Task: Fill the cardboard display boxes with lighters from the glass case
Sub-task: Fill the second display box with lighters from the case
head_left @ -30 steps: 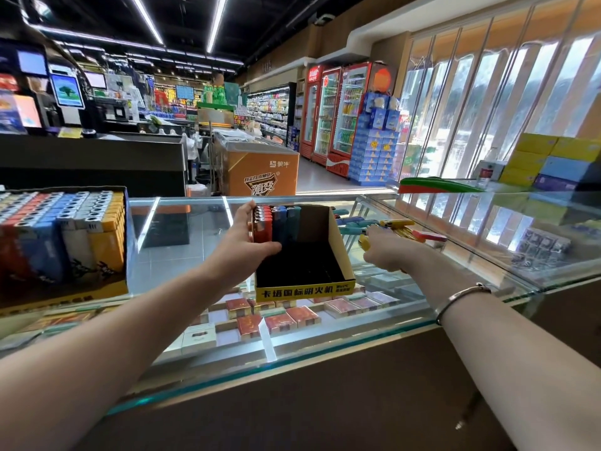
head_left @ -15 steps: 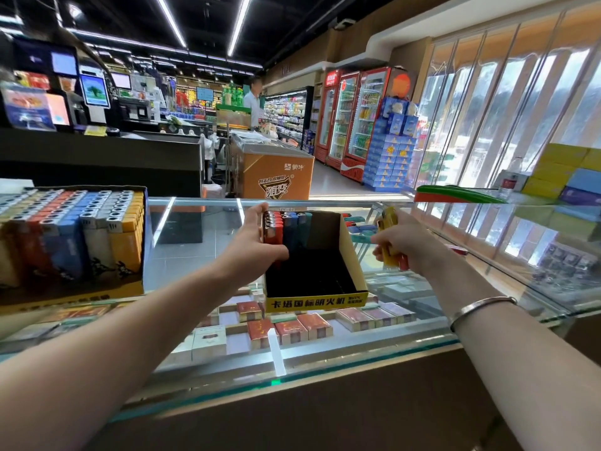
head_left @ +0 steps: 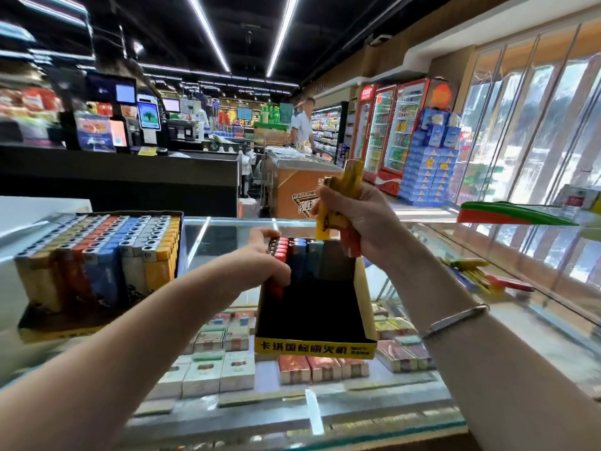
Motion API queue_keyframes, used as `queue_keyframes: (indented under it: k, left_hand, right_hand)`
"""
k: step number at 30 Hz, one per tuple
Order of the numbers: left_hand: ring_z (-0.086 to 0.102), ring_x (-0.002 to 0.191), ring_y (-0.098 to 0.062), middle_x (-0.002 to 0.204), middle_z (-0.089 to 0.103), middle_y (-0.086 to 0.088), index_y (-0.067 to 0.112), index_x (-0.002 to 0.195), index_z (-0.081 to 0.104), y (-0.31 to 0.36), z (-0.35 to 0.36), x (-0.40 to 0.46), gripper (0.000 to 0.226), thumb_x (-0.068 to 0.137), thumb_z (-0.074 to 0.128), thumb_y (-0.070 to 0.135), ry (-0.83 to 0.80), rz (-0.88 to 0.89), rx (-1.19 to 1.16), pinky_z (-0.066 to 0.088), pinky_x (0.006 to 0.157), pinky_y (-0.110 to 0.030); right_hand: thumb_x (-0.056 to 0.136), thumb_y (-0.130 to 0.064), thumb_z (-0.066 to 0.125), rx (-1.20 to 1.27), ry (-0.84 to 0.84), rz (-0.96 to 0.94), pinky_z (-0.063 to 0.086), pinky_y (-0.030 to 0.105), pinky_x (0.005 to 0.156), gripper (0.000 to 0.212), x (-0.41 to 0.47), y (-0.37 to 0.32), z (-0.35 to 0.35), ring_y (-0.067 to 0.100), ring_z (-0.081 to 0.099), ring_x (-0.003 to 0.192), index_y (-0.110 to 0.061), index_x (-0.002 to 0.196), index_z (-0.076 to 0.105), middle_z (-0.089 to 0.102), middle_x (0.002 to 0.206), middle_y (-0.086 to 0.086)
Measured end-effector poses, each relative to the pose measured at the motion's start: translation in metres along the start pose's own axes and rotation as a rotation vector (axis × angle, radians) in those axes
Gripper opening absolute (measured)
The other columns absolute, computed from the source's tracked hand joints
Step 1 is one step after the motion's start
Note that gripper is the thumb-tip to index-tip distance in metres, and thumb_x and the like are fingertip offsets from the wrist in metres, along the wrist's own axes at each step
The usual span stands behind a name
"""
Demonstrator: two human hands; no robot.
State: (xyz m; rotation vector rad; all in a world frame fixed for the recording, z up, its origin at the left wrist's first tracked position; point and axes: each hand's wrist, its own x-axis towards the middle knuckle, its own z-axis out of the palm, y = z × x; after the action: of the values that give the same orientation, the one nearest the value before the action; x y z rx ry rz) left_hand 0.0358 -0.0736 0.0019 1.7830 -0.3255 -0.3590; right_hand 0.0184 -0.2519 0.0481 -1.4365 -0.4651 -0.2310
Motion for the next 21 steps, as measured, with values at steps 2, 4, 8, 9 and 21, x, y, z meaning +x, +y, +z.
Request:
queue_keyframes:
  k: [2,4,8,9,21]
  left_hand:
    - [0.053,0.100,-0.026,0.109,0.045,-0.014,0.025,0.127,0.029,0.005,-0.005,-0.002,0.070,0.075,0.059,-0.012,-0.053,-0.023,0.072,0.051,0.079,-0.029]
    - [0.053,0.101,-0.023,0.113,0.046,-0.013,0.024,0.130,0.027,0.010,-0.010,-0.006,0.071,0.076,0.062,-0.007,-0.099,-0.026,0.134,0.048,0.076,-0.025]
    - [0.044,0.118,-0.015,0.128,0.044,0.001,0.031,0.127,0.039,0.016,-0.010,-0.012,0.075,0.064,0.080,0.035,-0.036,0.177,0.101,0.040,0.097,-0.031]
    - [0.046,0.116,-0.009,0.123,0.048,0.007,0.034,0.120,0.048,0.018,-0.008,-0.014,0.070,0.060,0.079,0.046,0.005,0.253,0.097,0.042,0.094,-0.029]
    - [0.068,0.077,-0.007,0.079,0.073,0.003,0.017,0.088,0.069,0.023,0.002,-0.021,0.018,0.072,0.064,0.024,0.200,0.565,0.056,0.051,0.067,-0.014]
  right_hand:
    - [0.071,-0.023,0.066,-0.016,-0.009,-0.029,0.053,0.023,0.056,0.013,0.000,0.012,0.003,0.012,0.064,0.060,-0.012,0.078,0.066,0.068,0.064,0.001]
    - [0.071,-0.026,0.065,-0.096,-0.031,-0.043,0.052,0.022,0.055,0.019,-0.003,0.022,0.004,0.012,0.064,0.060,-0.011,0.083,0.068,0.066,0.065,0.003]
    - [0.079,-0.024,0.065,-0.373,-0.177,-0.132,0.048,0.017,0.054,0.029,-0.008,0.024,0.008,0.007,0.058,0.059,0.004,0.084,0.060,0.060,0.066,0.001]
    - [0.082,-0.019,0.065,-0.404,-0.221,-0.150,0.046,0.014,0.054,0.021,-0.009,0.024,0.009,0.002,0.056,0.058,0.002,0.083,0.058,0.059,0.064,-0.007]
    - [0.085,-0.015,0.065,-0.541,-0.199,-0.190,0.045,0.012,0.060,0.016,-0.009,0.021,0.010,0.000,0.056,0.066,-0.007,0.090,0.052,0.054,0.077,0.002]
